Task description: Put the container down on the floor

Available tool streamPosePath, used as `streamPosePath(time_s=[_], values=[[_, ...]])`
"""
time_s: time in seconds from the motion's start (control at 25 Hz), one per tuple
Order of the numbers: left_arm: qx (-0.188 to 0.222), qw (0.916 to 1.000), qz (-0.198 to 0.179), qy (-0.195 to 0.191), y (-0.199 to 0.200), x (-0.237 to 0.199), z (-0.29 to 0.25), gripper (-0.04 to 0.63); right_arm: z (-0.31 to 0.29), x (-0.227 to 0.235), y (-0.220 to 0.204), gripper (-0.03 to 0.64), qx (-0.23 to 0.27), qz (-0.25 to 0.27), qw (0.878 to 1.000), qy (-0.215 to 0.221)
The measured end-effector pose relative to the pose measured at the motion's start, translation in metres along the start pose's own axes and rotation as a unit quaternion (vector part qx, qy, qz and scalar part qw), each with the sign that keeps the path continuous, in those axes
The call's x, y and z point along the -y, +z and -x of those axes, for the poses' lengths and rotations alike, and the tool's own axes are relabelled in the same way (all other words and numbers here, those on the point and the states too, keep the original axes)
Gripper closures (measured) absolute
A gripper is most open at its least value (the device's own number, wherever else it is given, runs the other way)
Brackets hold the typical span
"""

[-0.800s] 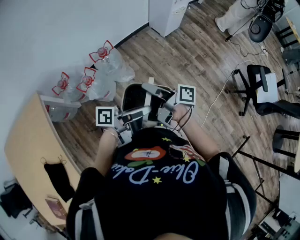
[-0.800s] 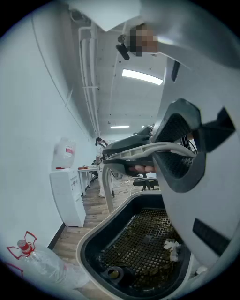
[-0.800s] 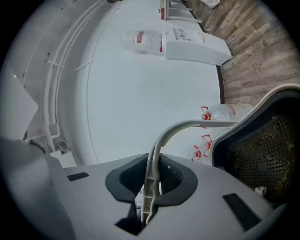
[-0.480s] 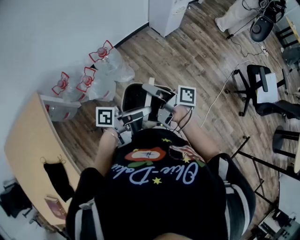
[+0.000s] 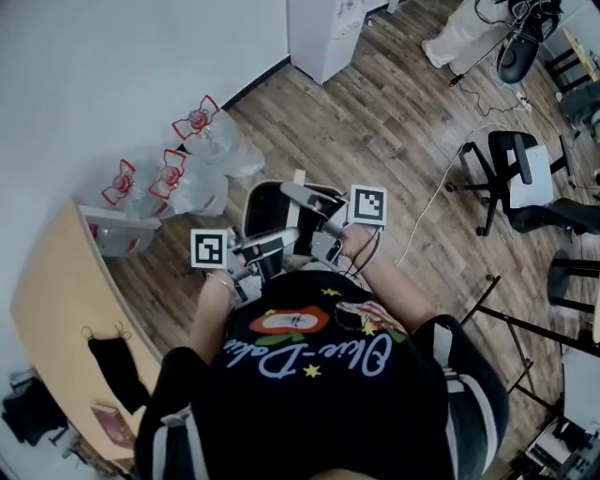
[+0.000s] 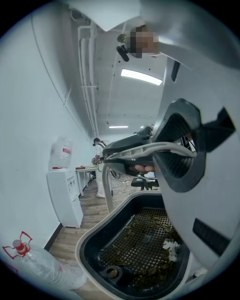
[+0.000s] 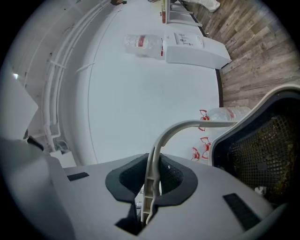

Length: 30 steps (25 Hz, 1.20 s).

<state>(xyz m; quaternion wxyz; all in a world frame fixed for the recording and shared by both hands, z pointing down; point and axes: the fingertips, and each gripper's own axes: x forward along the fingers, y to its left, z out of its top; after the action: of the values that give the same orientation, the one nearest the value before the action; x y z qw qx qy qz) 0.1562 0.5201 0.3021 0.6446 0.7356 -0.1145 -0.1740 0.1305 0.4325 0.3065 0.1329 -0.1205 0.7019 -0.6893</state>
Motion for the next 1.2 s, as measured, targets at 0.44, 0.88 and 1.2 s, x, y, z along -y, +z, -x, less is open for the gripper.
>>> streamPosePath(time_s=[0.44,0.88,1.2], values=[[0.006,1.0,-0.002,0.005,-0.004,-0.009,-0.012,0.546,0.011,0.006,0.006,0.575,-0.01,-0.001,1.0,-0.006],[0.013,0.9998,-0.008,0.013,-0.012,-0.013,-0.077,0.548,0.063,0.007,0.044,0.575,-0.017,-0.006,1.0,-0.004],[-0.001,0.9999,-0.008,0.005,-0.012,-0.019,-0.076,0.546,0.066,0.012,0.046,0.575,0.005,-0.004,1.0,-0.012]])
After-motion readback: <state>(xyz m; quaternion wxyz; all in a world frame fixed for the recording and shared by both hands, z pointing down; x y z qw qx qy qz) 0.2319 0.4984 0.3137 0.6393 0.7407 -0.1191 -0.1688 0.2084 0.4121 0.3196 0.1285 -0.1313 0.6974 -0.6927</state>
